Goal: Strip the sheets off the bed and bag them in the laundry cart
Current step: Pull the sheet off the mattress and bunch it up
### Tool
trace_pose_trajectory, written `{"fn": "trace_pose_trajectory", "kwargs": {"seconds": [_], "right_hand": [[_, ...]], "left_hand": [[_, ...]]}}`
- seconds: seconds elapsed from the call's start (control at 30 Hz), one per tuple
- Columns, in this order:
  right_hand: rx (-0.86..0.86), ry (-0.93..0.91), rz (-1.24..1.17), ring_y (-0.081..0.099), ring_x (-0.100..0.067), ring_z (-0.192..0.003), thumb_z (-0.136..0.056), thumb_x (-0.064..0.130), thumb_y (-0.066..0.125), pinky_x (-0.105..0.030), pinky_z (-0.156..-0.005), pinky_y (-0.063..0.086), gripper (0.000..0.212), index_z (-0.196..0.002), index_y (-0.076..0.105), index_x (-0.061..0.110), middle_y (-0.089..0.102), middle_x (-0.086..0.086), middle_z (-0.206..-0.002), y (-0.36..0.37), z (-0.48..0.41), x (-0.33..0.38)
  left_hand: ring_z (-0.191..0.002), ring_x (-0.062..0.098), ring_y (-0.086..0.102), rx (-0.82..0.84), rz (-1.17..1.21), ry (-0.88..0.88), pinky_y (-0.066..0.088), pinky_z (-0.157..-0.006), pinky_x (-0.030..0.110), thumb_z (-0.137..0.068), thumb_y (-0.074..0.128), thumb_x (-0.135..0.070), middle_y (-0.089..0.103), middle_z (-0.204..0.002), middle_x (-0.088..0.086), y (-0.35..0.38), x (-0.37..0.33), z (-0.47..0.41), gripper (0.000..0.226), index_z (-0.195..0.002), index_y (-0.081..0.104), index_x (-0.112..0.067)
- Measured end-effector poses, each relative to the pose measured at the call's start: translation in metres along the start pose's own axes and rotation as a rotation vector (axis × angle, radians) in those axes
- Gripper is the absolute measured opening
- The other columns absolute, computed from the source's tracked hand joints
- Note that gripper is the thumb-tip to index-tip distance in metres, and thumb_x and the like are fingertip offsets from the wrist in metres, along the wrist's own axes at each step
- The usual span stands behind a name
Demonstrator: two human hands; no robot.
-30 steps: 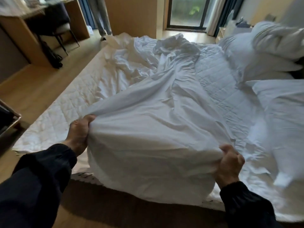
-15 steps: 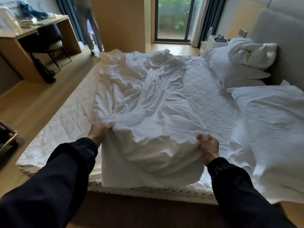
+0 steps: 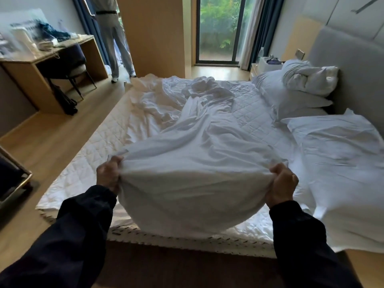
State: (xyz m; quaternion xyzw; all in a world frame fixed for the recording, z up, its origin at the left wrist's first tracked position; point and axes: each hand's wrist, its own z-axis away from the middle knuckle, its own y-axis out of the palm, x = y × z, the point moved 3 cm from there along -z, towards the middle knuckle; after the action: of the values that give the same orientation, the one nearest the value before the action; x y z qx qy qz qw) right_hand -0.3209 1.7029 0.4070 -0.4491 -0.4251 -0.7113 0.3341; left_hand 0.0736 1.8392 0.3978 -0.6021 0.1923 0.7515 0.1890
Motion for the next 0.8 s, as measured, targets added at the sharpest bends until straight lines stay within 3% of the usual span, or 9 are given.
{"fn": "trace_pose_trajectory", "kwargs": {"seconds": [0.17, 0.33, 0.53, 0.8], "right_hand": [[-0.037, 0.035, -0.057, 0.040, -0.007, -0.041, -0.073, 0.000, 0.059, -0.021, -0.045, 0.033, 0.023, -0.056, 0.049, 0.012, 0.043, 0.012, -0.042, 0.004, 0.007, 0.004], [0.003, 0.010, -0.027, 0.049, -0.008, -0.049, -0.079, 0.005, 0.061, -0.022, -0.051, 0.041, 0.017, -0.064, 0.058, 0.011, 0.053, 0.001, -0.062, 0.007, 0.005, 0.009], [0.157, 0.064, 0.054, 0.056, -0.019, -0.078, -0.077, 0.017, 0.063, -0.033, -0.070, 0.044, 0.009, -0.078, 0.069, 0.010, 0.061, -0.008, -0.083, 0.021, -0.029, 0.008], [0.174, 0.116, 0.154, 0.046, -0.024, -0.080, -0.077, 0.007, 0.055, -0.036, -0.068, 0.037, 0.013, -0.086, 0.064, 0.002, 0.054, -0.013, -0.082, 0.059, -0.113, -0.015]], "left_hand": [[-0.078, 0.021, 0.054, -0.002, 0.053, -0.030, 0.044, -0.068, 0.032, -0.082, 0.069, -0.025, 0.057, -0.083, 0.006, -0.001, -0.014, -0.005, 0.019, -0.075, 0.059, -0.010], [-0.080, 0.021, 0.057, 0.193, 0.038, 0.053, 0.047, -0.076, 0.034, -0.084, 0.070, -0.019, 0.063, -0.087, 0.009, 0.018, -0.035, -0.009, 0.012, -0.081, 0.065, -0.008], [-0.073, 0.022, 0.062, 0.428, -0.057, 0.047, 0.054, -0.056, 0.022, -0.063, 0.073, -0.015, 0.067, -0.084, 0.012, 0.050, -0.053, -0.037, 0.029, -0.090, 0.067, -0.005], [-0.070, 0.020, 0.064, 0.425, -0.044, 0.009, 0.054, -0.064, 0.025, -0.066, 0.069, -0.007, 0.067, -0.080, 0.010, 0.124, -0.041, -0.101, 0.025, -0.090, 0.067, -0.005]]}}
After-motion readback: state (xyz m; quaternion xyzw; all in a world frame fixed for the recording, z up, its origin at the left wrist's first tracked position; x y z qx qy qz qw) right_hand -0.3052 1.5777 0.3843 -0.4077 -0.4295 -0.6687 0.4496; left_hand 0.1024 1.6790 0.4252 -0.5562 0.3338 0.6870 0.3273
